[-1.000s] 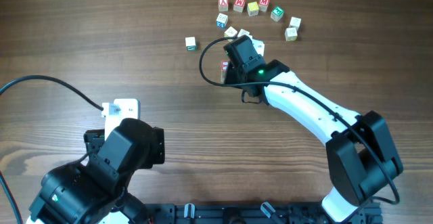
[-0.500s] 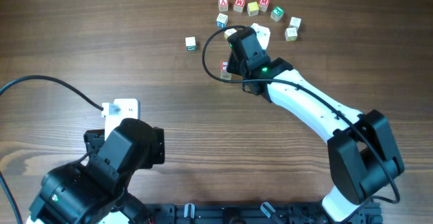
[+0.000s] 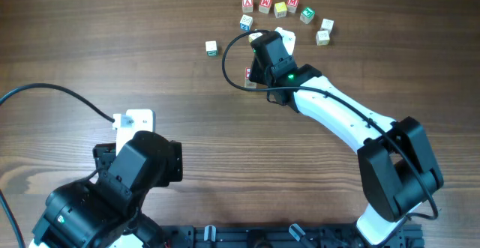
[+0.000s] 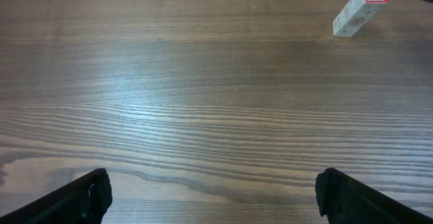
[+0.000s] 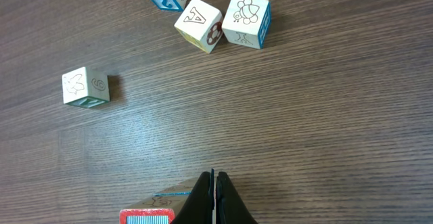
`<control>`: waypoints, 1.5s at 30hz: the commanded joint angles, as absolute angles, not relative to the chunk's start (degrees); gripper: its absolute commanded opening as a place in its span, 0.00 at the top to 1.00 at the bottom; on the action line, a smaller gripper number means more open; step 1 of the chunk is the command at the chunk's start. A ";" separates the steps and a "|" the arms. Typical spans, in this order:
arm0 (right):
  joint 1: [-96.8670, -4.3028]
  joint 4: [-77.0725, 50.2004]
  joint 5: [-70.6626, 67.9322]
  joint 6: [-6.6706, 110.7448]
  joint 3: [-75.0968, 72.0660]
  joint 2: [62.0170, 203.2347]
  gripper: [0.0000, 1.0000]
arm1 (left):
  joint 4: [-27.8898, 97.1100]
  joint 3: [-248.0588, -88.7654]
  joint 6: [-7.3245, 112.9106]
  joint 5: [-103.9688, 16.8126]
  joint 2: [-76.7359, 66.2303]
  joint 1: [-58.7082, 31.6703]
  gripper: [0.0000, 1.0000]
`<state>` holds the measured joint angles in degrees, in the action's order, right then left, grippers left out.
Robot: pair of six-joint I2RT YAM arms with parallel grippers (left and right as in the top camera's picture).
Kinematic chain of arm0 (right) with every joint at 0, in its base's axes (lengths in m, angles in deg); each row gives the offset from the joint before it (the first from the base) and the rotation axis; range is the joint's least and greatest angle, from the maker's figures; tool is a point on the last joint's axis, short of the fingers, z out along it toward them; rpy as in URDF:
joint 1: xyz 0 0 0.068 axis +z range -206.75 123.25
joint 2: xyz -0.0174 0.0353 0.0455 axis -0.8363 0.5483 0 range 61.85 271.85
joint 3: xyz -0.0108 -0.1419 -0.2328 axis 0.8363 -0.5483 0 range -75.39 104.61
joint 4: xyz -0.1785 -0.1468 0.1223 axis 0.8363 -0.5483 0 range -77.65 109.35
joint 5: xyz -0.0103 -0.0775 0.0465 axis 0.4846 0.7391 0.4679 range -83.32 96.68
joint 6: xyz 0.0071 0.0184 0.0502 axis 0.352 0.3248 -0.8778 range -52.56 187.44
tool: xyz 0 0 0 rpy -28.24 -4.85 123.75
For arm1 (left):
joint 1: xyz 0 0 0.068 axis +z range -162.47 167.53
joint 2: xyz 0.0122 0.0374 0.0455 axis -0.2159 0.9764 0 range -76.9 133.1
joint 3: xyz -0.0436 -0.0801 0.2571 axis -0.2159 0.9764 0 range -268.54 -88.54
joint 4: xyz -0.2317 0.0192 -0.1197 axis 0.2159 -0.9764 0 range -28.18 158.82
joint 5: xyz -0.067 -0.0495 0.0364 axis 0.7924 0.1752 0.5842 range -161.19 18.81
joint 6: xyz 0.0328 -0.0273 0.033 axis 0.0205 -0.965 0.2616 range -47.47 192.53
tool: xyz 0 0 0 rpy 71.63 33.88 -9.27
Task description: Form a tower
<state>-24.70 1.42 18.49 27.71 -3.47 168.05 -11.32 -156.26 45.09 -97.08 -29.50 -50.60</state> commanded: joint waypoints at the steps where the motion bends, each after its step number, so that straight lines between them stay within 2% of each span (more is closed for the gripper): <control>1: -24.91 1.59 17.73 28.41 -3.43 170.10 0.96 | -11.21 -156.35 45.55 -97.22 -29.63 -50.49 0.00; 45: -24.89 3.06 14.23 31.49 -3.41 170.12 0.96 | -11.19 -156.35 45.55 -97.22 -29.63 -50.49 0.00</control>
